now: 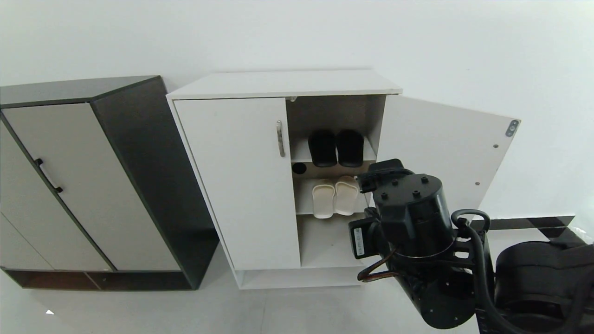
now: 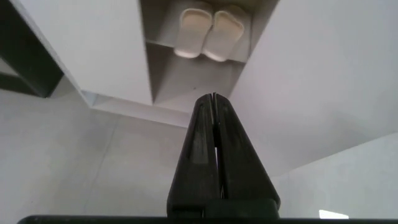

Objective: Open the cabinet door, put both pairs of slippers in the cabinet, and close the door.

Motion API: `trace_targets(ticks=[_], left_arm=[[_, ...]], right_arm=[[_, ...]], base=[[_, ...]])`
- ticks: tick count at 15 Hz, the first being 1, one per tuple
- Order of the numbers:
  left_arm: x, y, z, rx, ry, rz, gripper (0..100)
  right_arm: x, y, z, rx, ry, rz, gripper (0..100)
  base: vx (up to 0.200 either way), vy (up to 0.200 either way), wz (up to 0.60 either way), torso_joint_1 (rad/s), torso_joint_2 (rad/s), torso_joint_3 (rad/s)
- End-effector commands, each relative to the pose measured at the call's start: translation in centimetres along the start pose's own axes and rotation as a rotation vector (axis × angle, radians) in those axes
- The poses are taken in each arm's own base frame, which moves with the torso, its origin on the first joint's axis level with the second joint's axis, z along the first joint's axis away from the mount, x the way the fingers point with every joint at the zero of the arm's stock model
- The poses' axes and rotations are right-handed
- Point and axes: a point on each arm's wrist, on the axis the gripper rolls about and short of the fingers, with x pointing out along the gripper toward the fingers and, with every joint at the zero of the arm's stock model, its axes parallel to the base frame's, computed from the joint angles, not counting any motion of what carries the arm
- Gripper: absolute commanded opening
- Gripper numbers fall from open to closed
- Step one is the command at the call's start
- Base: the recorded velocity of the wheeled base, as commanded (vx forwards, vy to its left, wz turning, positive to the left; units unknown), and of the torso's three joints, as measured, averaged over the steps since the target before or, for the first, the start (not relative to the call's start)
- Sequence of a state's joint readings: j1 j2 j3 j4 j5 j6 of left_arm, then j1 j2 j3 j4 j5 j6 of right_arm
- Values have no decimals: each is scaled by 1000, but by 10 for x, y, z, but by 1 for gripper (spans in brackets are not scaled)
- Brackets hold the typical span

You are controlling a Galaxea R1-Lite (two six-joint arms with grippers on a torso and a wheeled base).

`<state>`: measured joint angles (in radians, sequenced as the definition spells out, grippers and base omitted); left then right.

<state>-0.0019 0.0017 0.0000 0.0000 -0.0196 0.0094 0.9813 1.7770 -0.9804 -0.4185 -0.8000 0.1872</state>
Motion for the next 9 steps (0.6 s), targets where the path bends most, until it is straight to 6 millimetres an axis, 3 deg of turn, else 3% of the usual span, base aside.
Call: trace_targets(ticks=[1,9], left_arm=[[0,0,0,0,0,-3,0],[0,0,0,0,0,-3,0]], right_arm=[[-1,0,0,0,-1,3,0],[-1,0,1,2,-3,2,0]], base=[[0,0,0,144,-461,-339],[0,0,0,151,-478,-322]])
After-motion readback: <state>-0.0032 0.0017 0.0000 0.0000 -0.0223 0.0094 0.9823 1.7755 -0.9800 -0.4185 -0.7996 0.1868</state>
